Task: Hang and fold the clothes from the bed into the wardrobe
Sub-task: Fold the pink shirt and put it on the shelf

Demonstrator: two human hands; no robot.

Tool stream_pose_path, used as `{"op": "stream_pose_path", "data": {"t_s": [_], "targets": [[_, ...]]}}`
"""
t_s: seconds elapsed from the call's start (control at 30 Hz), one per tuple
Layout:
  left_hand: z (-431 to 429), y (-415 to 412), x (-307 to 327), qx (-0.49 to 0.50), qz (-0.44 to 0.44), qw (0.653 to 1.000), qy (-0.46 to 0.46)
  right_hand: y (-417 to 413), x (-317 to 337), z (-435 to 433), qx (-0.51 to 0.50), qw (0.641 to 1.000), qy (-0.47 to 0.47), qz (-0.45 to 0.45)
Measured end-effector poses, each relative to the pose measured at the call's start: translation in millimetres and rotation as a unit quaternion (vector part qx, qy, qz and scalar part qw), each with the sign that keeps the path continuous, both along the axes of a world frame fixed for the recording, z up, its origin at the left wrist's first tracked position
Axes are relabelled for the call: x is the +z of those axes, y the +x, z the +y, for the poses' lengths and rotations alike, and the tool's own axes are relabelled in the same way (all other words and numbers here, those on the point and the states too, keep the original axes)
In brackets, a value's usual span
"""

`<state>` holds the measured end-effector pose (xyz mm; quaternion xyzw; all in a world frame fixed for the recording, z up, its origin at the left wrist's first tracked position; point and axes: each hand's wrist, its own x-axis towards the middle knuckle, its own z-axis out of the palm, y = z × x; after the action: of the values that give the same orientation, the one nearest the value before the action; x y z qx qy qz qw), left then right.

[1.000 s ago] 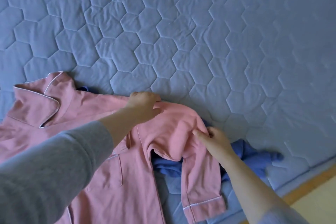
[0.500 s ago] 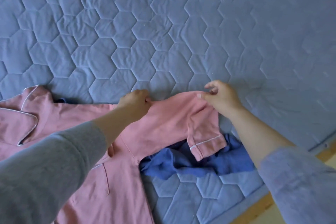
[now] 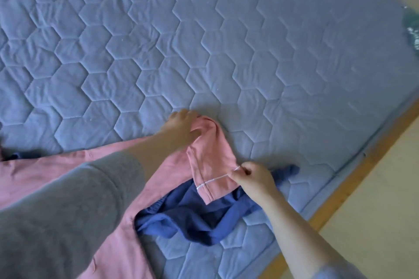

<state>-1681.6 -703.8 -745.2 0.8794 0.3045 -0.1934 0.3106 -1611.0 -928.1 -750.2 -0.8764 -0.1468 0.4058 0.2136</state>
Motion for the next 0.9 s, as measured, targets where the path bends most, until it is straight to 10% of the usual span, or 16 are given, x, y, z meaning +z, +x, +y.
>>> {"op": "stream_pose_path", "data": {"t_s": [0.3,0.67,0.9], "targets": [[5,43,15,-0.012,-0.059,0.998,-0.028,71,20,1,-0.308,0.94,0.133,-0.054],[-20,108,61,-0.038,-0.097,0.988,-0.116,149,77,40,-0.021,0.939,0.206,-0.275],[-34,128,83,0.01,-0.164,0.981,-0.105,139,81,34,-0.144,0.944,0.229,-0.191]]}}
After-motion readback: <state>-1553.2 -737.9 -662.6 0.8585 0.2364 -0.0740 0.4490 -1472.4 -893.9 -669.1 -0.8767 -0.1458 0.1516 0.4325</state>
